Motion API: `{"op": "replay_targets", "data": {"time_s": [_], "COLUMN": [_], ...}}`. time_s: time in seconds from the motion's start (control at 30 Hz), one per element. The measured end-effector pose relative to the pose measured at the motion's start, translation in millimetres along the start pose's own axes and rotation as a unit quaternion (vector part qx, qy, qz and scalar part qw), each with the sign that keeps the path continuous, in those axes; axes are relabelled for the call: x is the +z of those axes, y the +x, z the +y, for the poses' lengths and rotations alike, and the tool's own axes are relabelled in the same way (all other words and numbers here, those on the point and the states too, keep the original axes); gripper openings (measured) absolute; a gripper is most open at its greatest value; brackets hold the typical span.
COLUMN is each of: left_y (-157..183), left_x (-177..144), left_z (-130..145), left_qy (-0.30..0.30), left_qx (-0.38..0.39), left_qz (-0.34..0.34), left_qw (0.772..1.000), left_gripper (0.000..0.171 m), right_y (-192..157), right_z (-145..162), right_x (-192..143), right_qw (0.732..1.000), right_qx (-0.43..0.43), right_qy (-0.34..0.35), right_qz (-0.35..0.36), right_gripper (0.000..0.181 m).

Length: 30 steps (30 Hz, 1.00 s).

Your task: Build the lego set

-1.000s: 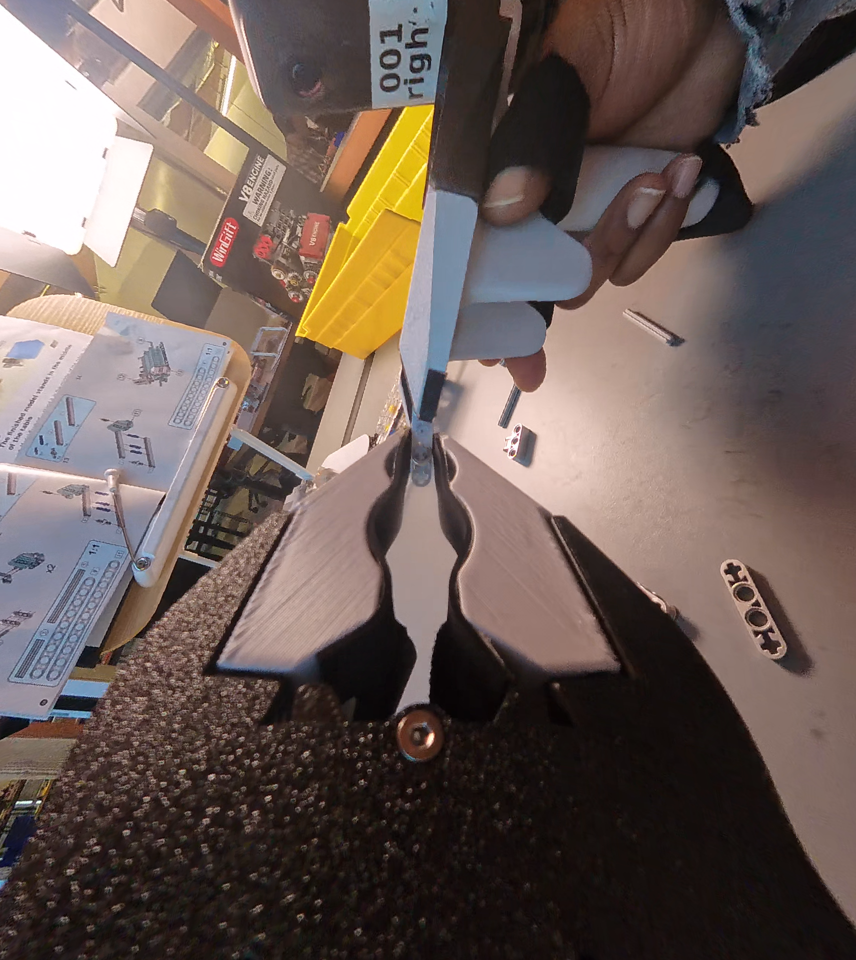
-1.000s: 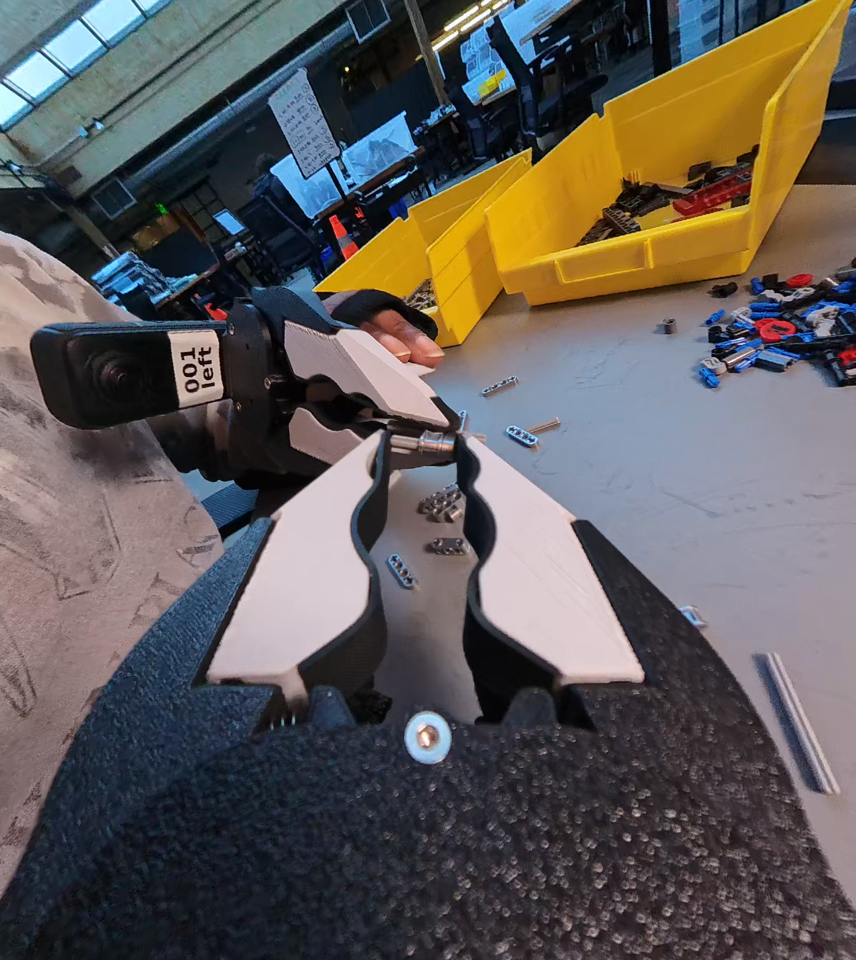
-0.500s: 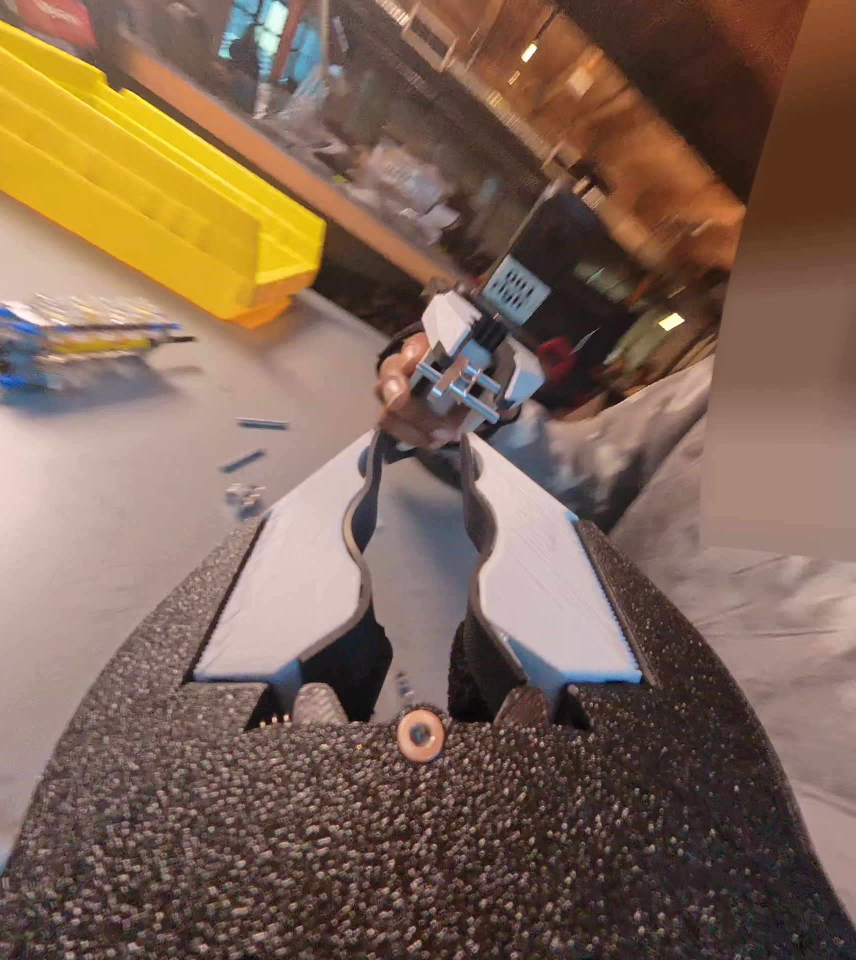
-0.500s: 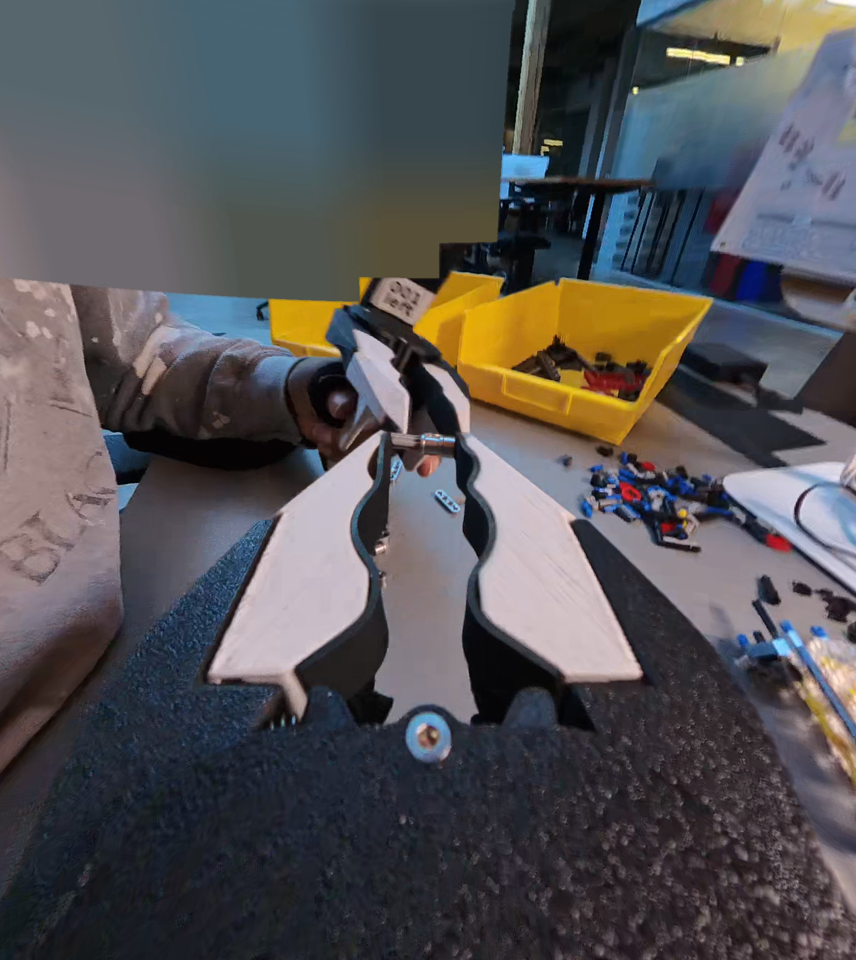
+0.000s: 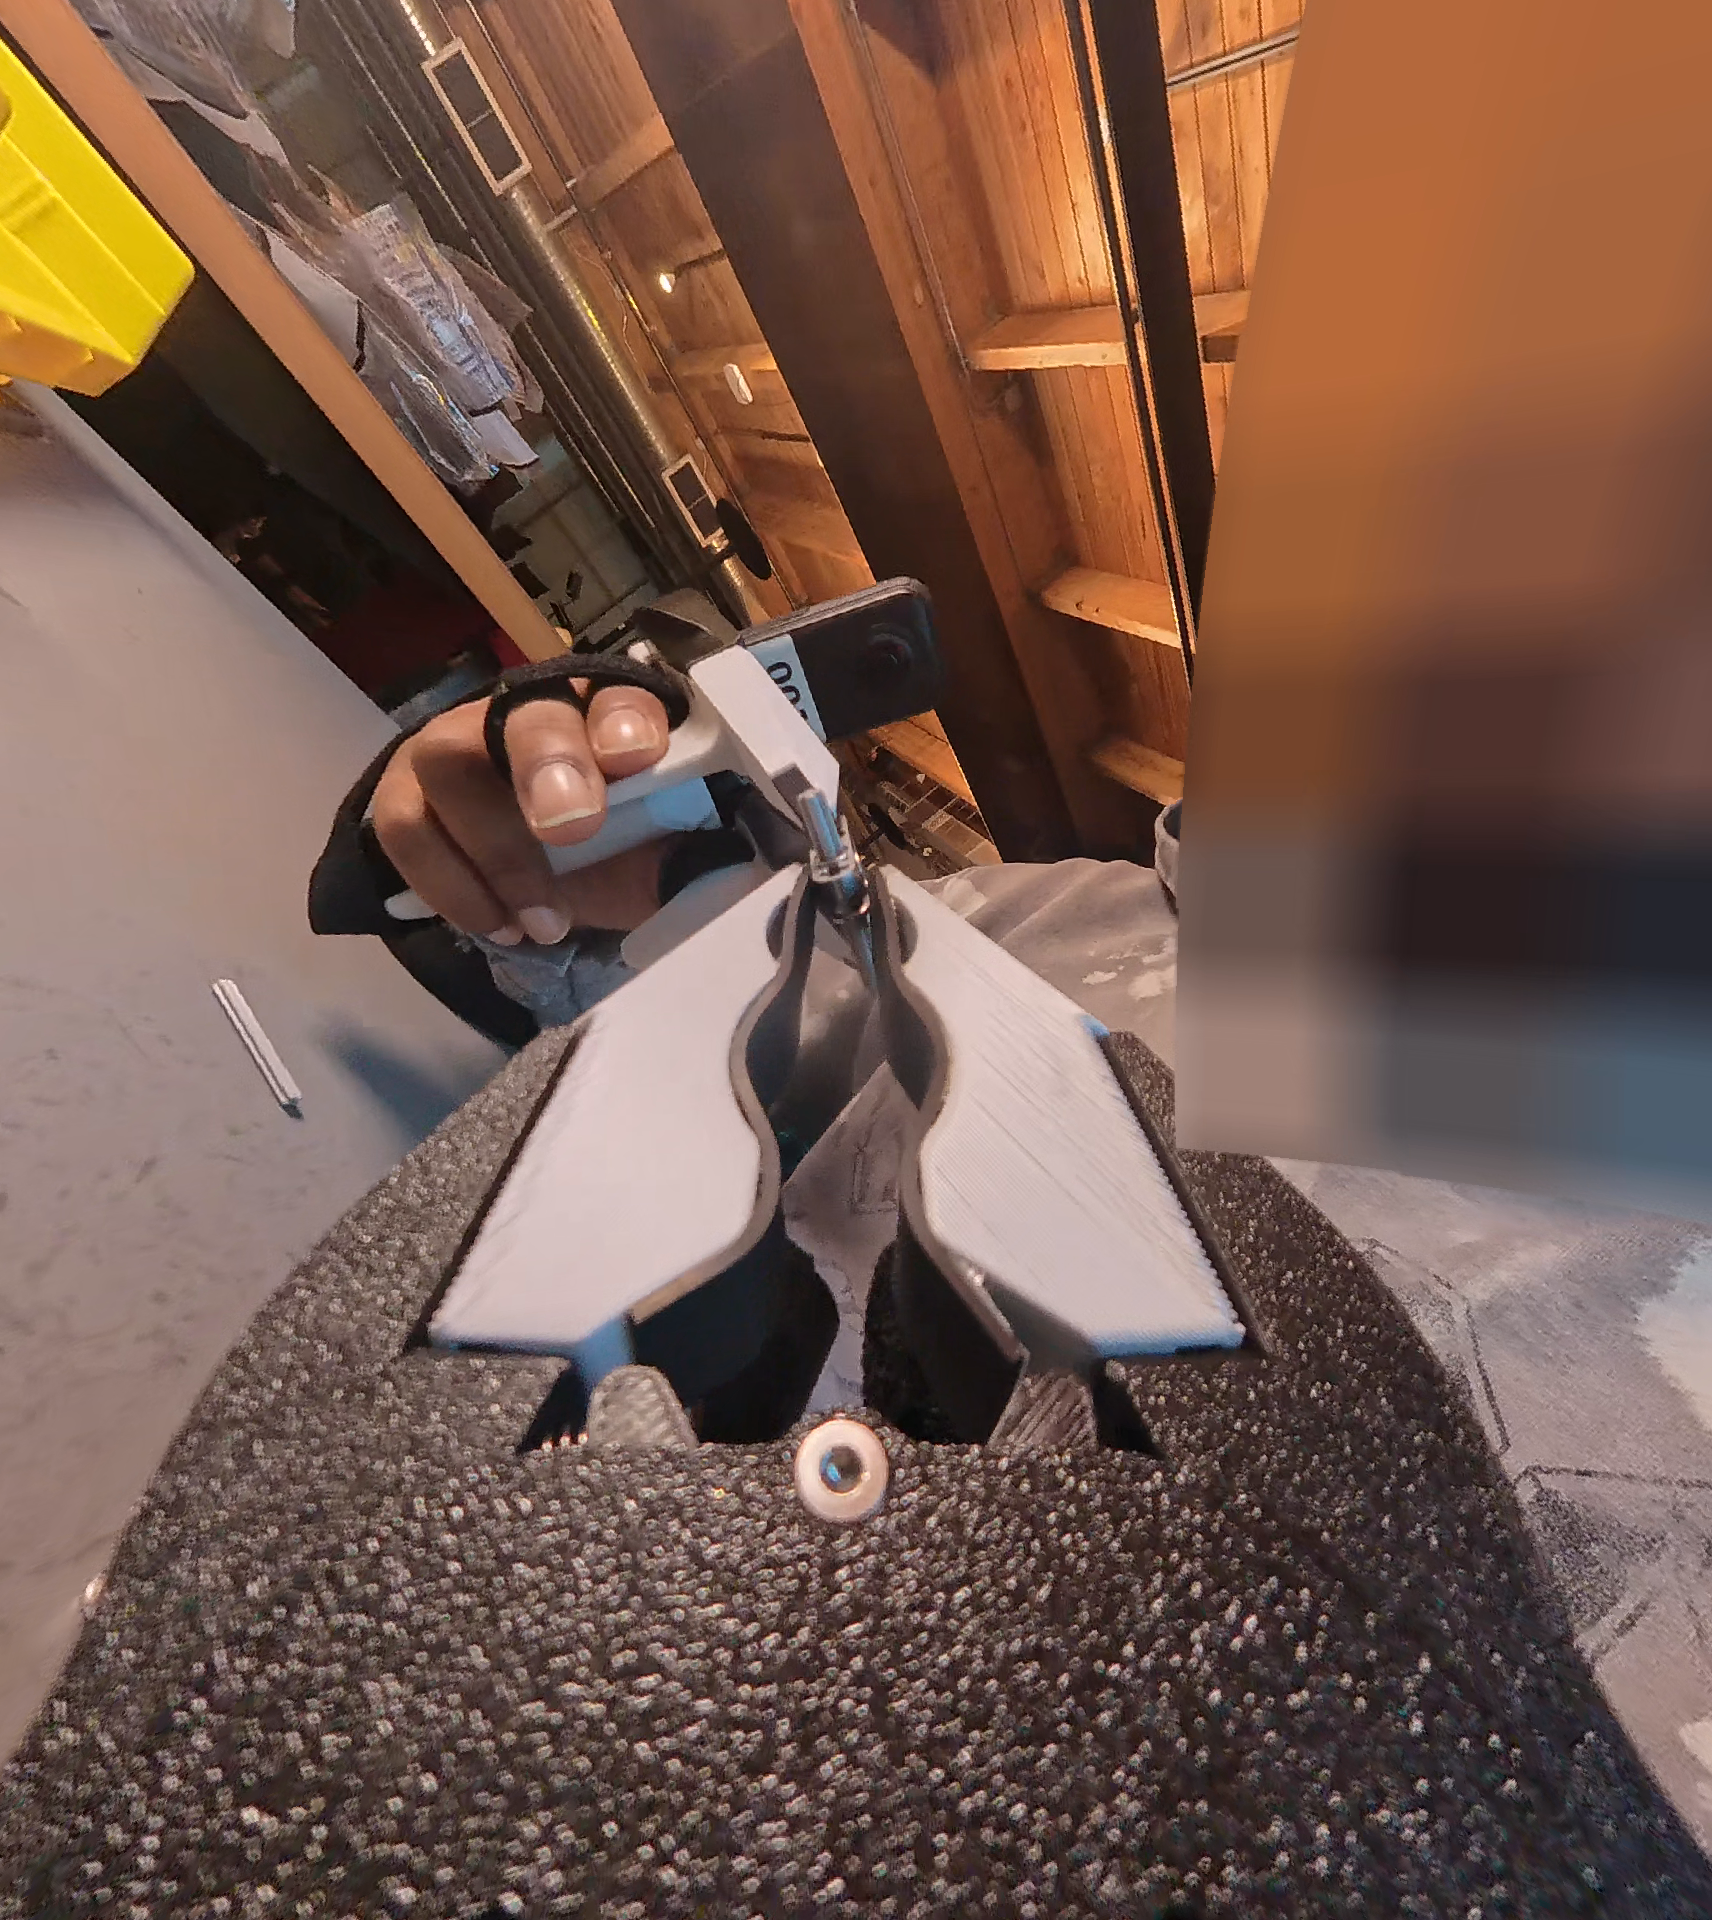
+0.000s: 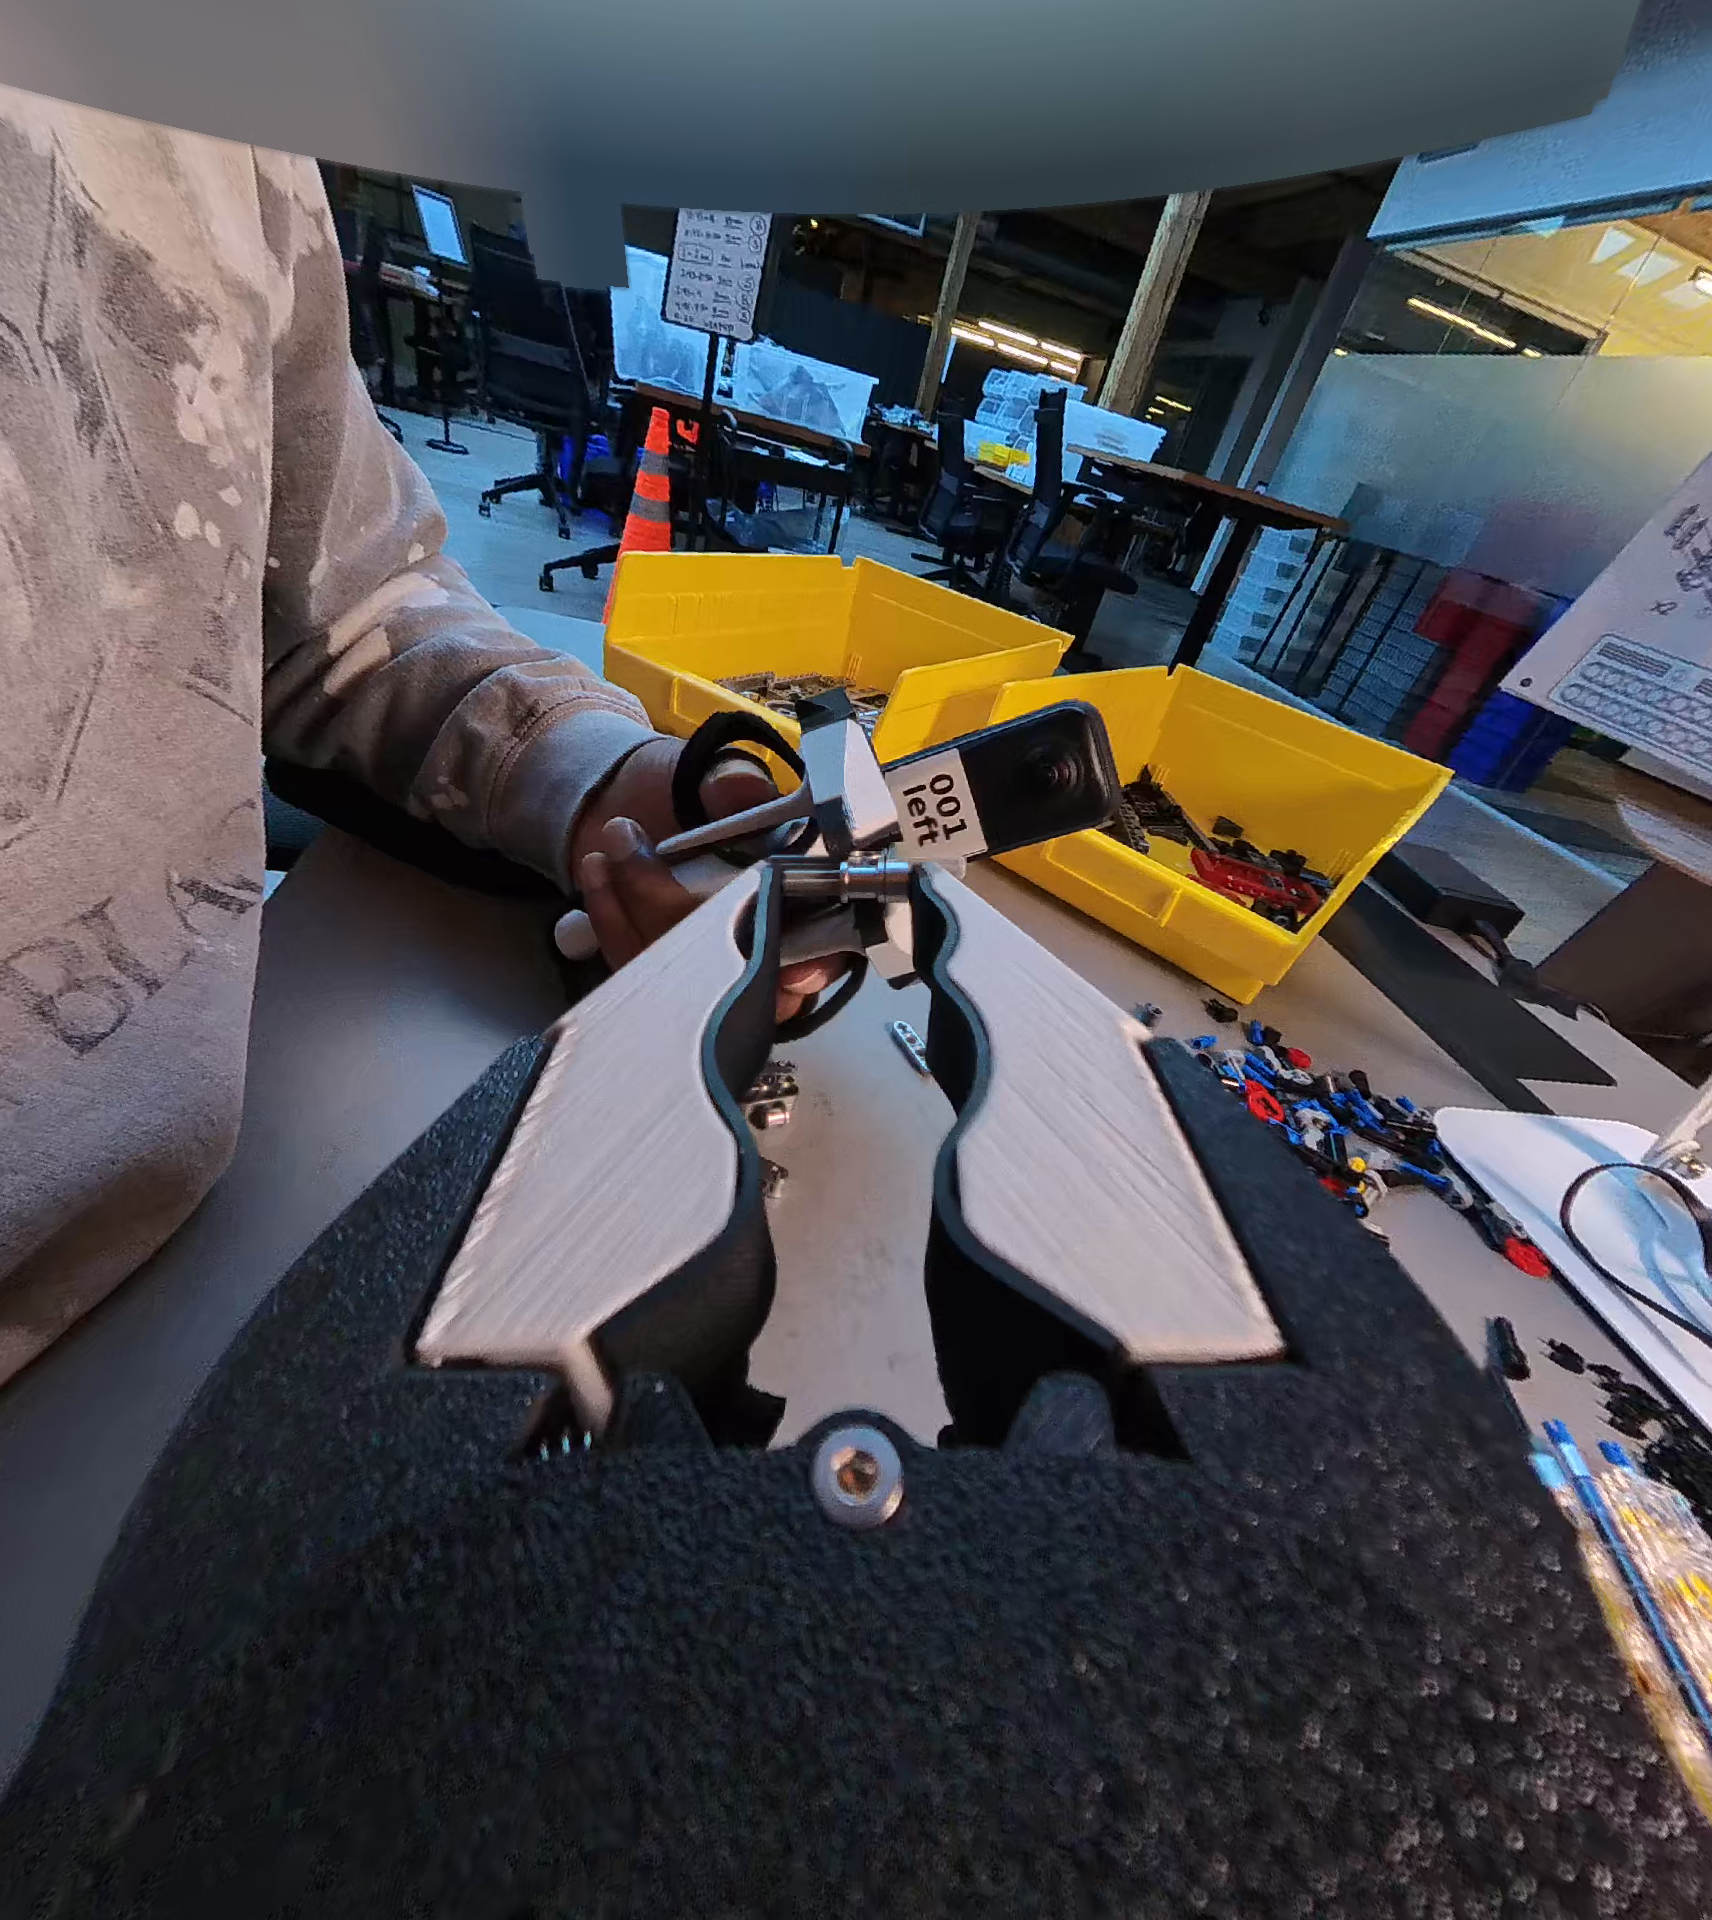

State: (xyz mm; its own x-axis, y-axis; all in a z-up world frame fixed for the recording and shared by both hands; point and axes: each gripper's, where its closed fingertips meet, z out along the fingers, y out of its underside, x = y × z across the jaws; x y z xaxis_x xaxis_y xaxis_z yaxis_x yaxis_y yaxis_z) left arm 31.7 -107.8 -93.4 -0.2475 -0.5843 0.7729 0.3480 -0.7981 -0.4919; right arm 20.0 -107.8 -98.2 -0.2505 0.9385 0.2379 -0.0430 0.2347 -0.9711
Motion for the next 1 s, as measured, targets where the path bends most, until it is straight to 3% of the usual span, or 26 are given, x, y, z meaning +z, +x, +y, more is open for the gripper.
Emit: {"op": "replay_targets", "data": {"time_s": [0.27,0.6,1.0], "left_y": [0,-1,3], "left_x": [-2,1,1], "left_z": [5,20,12], "left_qy": [-0.025,-0.065,-0.041], "left_qx": [0.037,-0.003,0.005], "left_qz": [-0.017,-0.003,0.003], "left_qw": [0.999,0.998,0.999], "left_gripper": [0.006,0.006,0.006], "right_y": [-1,-15,-12], "right_z": [4,6,-1], "right_x": [1,2,1], "right_qw": [1.0,0.999,1.0], "right_qx": [-0.024,-0.028,-0.007], "right_qy": [-0.017,-0.028,-0.012], "right_qz": [0.008,-0.029,-0.023], "right_gripper": [0.018,0.022,0.021]}}
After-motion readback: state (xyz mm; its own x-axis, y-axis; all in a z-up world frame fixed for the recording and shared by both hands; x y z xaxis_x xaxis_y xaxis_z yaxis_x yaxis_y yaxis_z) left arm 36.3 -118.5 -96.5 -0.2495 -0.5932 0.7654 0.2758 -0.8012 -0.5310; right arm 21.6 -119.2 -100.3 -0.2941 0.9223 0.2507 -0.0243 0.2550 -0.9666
